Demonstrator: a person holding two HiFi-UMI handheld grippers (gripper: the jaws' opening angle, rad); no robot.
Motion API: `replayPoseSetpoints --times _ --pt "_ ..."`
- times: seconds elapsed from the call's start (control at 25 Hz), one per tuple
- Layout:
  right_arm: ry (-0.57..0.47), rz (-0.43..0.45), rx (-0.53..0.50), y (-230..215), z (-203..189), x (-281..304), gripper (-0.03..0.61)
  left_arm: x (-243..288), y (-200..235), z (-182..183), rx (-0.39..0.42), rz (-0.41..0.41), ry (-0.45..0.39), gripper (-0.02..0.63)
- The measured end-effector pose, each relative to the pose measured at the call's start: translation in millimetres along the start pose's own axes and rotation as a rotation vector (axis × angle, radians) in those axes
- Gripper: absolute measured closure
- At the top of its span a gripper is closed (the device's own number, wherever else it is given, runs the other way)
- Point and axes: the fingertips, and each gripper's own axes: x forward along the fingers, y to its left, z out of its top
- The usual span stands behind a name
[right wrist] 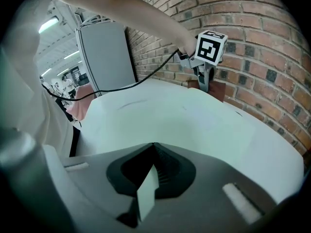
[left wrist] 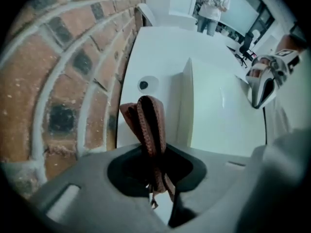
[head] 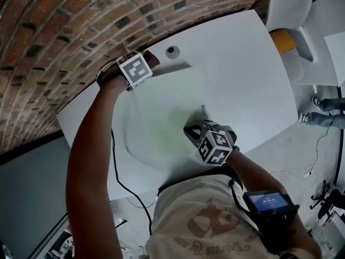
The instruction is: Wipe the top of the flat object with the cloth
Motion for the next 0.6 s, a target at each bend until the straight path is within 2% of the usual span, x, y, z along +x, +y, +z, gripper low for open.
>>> replayPoseSetpoints --times 0.08,0.2,0.44,0.6 --pt "0.0 0.004 -0.002 0 0 0 0.571 9 -7 -6 0.008 -0.083 0.06 0.545" --pt "-0.006 0.012 -0.002 -1 0 0 0.571 14 -20 0 0.032 -0.197 0.059 0.548" --pt "-0.019 0.032 0.0 -1 -1 1 0.571 5 -33 36 0.105 -0.327 -0.023 0.548" --pt "-0.022 0.036 -0.003 0 0 1 0.57 1 -38 64 0.158 -0.364 -0.039 0.548"
